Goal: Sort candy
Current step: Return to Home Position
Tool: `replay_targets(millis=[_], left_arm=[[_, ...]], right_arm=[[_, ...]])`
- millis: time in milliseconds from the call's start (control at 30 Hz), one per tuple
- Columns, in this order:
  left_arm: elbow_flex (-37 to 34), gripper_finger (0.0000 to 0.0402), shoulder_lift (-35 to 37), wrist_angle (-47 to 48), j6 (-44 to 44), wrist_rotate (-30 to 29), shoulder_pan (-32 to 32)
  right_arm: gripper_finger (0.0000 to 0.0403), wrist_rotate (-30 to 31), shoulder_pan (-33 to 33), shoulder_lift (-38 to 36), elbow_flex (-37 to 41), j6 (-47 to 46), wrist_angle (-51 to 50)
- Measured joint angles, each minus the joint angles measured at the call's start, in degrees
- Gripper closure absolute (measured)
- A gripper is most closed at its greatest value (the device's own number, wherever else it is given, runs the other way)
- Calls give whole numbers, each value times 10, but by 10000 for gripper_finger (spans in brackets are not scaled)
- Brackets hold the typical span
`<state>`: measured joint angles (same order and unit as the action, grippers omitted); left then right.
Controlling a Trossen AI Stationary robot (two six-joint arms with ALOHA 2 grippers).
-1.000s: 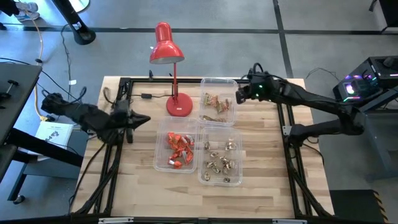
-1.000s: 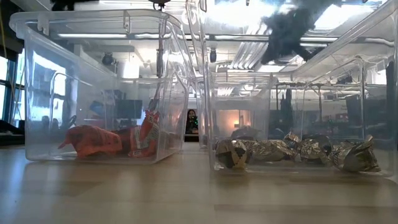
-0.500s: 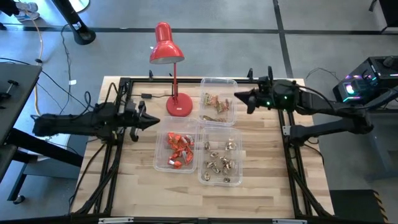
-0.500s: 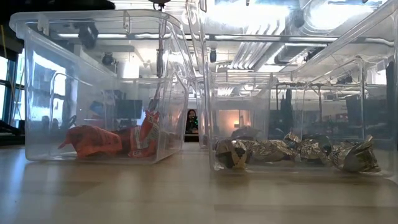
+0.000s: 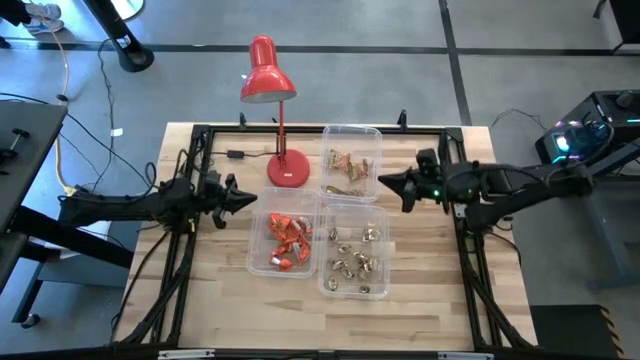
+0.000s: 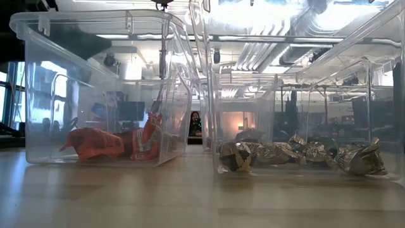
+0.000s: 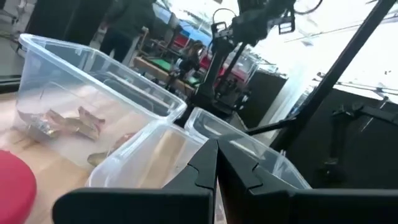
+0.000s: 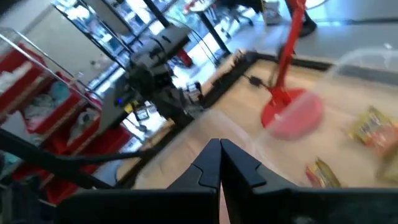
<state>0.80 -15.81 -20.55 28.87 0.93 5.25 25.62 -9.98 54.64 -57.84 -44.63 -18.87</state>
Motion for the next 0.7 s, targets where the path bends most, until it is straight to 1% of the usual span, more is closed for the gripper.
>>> replay_targets(millis=[100,167,233,267,367,467,600,700], left_arm=[[-1,401,0,14,-4,0,0],[-2,401,-1,27,-6,1,0],[-2,401,-1,28,-4,1,0],[-2,401,-1,27,-4,1,0],[-2,401,-1,28,-4,0,0],[-2,401,-1,27,6,0,0],[-2,401,-1,27,4,0,0],[-2,401,-1,27,6,-1,0]], right_arm=[[403,38,-32,0,3,-31,-36],[403,59,-45,0,18,-54,-46],[403,61,-48,1,39,-71,-46],[403,53,-44,1,53,-76,-42],[403,1,-14,0,93,-65,-17],[403,-63,23,-6,132,11,56],[403,-172,92,-30,189,125,177],[403,-228,144,-59,232,174,217]])
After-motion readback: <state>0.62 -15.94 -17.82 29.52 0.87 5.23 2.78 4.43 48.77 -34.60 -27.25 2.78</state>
